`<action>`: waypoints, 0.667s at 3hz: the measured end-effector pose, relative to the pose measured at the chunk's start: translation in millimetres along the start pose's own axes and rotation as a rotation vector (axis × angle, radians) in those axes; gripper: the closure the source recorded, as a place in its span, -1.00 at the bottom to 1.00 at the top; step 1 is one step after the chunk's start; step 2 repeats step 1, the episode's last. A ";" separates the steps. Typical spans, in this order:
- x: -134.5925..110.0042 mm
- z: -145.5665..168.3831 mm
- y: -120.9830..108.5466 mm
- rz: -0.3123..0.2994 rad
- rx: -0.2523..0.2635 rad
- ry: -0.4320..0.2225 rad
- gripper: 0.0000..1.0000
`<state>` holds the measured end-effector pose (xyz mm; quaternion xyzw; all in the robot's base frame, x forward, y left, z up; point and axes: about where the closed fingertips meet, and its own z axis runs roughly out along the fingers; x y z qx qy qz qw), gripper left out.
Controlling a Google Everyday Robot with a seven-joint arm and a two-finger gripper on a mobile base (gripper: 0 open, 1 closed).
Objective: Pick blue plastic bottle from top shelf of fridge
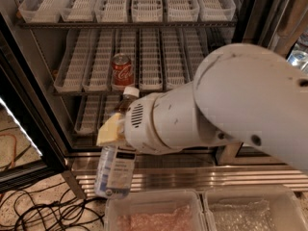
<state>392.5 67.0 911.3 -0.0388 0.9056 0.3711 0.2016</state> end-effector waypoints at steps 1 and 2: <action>4.6 2.4 1.2 0.009 -0.003 0.009 1.00; 4.6 2.4 1.2 0.009 -0.003 0.009 1.00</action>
Offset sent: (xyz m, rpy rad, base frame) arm 0.0000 0.0000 0.0000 0.0000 0.0000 0.0000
